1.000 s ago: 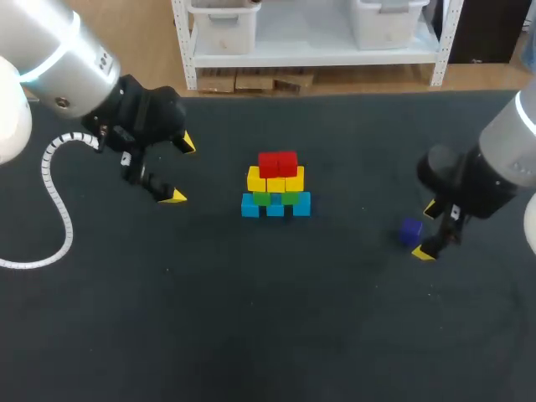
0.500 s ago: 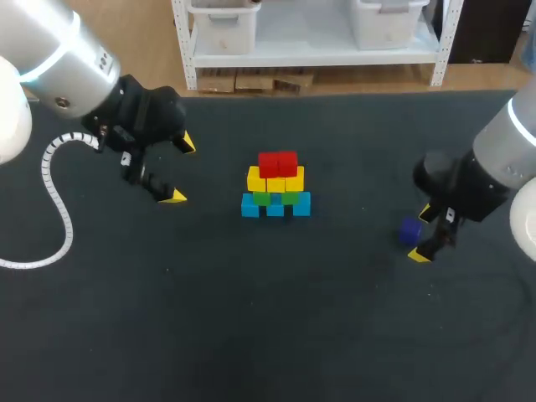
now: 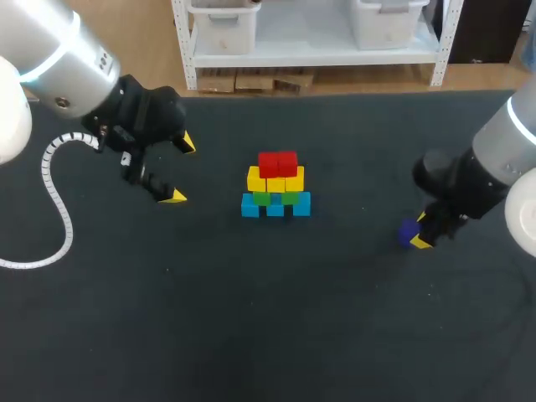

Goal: Place the blue cubes, place green cubes on the blue cubes, place the yellow cubes on the green cubes, then place the red cubes on the yellow cubes, and place purple cube on the red cubes.

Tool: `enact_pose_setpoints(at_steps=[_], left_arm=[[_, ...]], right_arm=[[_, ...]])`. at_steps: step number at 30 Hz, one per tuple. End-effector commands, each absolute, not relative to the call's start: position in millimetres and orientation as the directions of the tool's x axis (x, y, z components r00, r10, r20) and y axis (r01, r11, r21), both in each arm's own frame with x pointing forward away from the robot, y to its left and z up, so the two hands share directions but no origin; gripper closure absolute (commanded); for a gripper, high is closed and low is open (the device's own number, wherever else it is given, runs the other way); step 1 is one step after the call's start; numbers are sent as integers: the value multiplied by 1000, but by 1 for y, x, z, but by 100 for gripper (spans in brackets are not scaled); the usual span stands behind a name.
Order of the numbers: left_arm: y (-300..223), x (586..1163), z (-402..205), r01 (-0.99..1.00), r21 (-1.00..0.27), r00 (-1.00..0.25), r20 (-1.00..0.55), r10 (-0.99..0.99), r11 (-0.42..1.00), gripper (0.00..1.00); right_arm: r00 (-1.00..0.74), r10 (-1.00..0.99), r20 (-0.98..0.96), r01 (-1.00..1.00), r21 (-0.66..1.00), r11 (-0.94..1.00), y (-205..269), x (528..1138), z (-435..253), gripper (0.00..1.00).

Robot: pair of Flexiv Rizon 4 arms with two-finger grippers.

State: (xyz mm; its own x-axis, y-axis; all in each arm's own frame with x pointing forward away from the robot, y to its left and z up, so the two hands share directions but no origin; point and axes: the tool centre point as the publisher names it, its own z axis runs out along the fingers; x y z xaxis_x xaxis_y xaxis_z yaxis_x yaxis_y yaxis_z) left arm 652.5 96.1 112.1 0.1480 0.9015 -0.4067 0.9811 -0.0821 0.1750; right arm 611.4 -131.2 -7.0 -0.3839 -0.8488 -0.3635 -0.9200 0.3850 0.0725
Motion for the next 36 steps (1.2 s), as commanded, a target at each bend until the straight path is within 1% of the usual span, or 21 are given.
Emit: enact_pose_setpoints(at_steps=[1,9,17,25,36], left_arm=[[97,653,112,981,176,152,-410,899,-85,0],[97,653,112,981,176,152,-410,899,-85,0],[97,653,112,981,176,152,-410,899,-85,0],[97,653,112,981,176,152,-410,899,-85,0],[97,653,112,981,176,152,-410,899,-85,0]], right_arm=[[-379,-851,-363,-922,74,380,-129,613,-1,100],[-346,-862,-370,-934,49,353,-119,629,34,100],[-273,-864,-424,-959,44,282,-96,671,81,100],[-64,-901,-430,-997,-16,78,-45,704,126,100],[40,-920,-389,-999,11,-49,19,714,134,100]])
